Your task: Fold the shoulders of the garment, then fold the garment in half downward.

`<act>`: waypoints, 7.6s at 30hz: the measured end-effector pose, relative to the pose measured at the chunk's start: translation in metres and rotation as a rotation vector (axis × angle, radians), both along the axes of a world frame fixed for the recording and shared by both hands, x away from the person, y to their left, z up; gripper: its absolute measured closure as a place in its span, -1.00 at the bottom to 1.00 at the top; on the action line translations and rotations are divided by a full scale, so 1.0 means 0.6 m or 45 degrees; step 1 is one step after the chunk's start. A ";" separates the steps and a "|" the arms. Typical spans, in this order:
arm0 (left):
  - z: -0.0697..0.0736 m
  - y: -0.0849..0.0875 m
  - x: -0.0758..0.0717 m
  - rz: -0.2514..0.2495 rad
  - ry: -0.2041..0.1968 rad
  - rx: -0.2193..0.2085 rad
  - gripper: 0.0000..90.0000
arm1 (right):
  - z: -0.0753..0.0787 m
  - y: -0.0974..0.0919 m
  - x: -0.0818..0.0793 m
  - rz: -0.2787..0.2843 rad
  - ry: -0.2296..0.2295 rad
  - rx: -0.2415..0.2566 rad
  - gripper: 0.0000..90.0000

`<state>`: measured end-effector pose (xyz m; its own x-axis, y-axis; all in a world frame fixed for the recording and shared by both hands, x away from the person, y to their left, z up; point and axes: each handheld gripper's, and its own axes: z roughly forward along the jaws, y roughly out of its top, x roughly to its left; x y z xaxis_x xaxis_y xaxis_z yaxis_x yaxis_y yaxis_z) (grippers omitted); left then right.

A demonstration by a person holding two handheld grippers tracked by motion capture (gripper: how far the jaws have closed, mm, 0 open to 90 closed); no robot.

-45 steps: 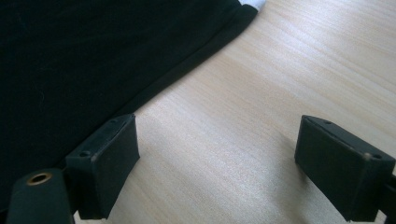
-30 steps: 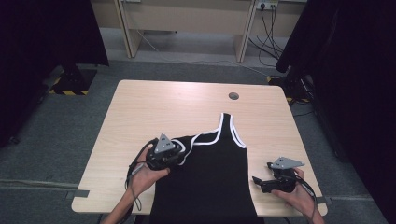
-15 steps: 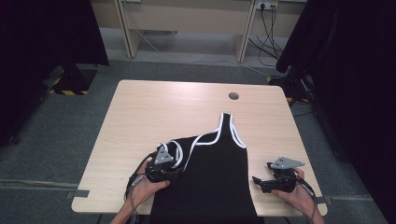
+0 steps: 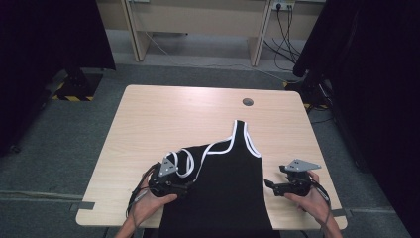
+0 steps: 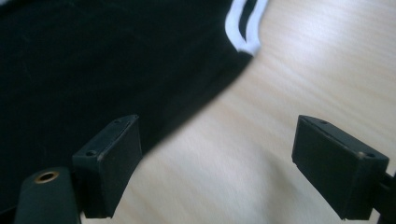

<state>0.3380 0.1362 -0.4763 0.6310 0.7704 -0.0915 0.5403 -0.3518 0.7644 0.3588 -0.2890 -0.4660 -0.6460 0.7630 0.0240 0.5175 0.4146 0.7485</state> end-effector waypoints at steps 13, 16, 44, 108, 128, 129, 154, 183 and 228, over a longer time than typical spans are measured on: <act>-0.014 -0.009 0.002 0.001 -0.009 0.111 -0.89 | -0.016 0.061 0.050 0.002 0.042 -0.095 -0.59; -0.014 -0.011 0.003 0.005 -0.008 0.112 -0.89 | -0.012 0.061 0.053 0.008 0.035 -0.132 -0.58; -0.014 -0.043 0.006 -0.018 -0.002 0.121 -0.96 | 0.013 0.032 0.128 -0.053 0.029 0.013 -0.53; -0.015 -0.044 0.009 -0.029 0.001 0.124 -1.00 | 0.062 0.099 0.185 0.155 -0.163 0.117 0.79; -0.015 -0.044 0.009 -0.029 0.001 0.124 -1.00 | 0.062 0.098 0.102 0.229 -0.162 0.164 0.21; -0.015 -0.044 0.008 -0.029 0.000 0.124 -1.00 | 0.060 0.103 0.102 0.232 -0.155 0.151 0.18; -0.014 -0.043 0.008 -0.028 0.002 0.125 -1.00 | 0.009 0.105 0.060 0.204 -0.033 -0.040 -0.05; -0.014 -0.027 -0.016 -0.080 -0.007 0.118 -0.94 | -0.017 0.048 -0.004 0.139 0.021 -0.053 -0.26; 0.012 -0.018 0.013 -0.045 -0.035 0.049 -0.93 | 0.013 0.042 0.064 0.102 -0.036 0.012 -0.53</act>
<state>0.3461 0.1256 -0.4692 0.6595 0.7504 -0.0446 0.5061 -0.3993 0.7645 0.3973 -0.2635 -0.4584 -0.7056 0.7086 0.0118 0.4617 0.4469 0.7662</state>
